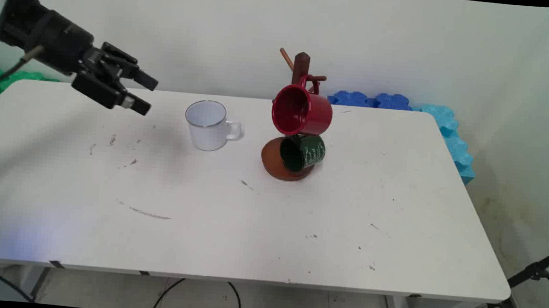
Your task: Pick up the red mug from the rack
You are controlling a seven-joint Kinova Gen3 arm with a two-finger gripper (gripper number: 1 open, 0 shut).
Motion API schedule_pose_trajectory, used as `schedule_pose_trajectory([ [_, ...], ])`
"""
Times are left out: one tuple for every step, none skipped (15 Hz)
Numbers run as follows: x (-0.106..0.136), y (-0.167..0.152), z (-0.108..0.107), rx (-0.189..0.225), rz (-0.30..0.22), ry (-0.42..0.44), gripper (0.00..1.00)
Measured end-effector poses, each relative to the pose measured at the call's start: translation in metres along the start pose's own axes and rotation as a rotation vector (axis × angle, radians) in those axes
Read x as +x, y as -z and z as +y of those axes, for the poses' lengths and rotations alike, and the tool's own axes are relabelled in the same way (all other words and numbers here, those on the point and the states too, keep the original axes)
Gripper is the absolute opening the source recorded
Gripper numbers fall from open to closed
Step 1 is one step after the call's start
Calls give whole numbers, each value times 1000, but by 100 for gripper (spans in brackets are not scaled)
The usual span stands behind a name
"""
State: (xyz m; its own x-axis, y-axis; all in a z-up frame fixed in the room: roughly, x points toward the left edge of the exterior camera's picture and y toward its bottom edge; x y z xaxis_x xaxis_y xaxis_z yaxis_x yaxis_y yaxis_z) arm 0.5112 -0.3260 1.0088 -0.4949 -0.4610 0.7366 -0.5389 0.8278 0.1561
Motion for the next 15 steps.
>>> schedule_pose_trajectory([
  [2,-5,5,13,4,2,100],
  [5,-10,10,25,7,7,100],
  [8,-15,14,37,10,14,100],
  [11,-18,16,45,12,17,100],
  [14,-23,20,57,15,24,100],
  [17,-26,21,65,16,29,100],
  [20,-31,24,75,18,36,100],
  [23,-34,26,81,19,42,100],
  [28,-40,28,89,19,51,100],
  [32,-44,30,95,19,61,100],
  [37,-49,33,101,20,74,100],
  [42,-53,35,105,22,86,100],
  [46,-56,36,108,24,94,100],
  [52,-61,37,112,29,106,100],
  [57,-64,38,116,32,114,100],
])
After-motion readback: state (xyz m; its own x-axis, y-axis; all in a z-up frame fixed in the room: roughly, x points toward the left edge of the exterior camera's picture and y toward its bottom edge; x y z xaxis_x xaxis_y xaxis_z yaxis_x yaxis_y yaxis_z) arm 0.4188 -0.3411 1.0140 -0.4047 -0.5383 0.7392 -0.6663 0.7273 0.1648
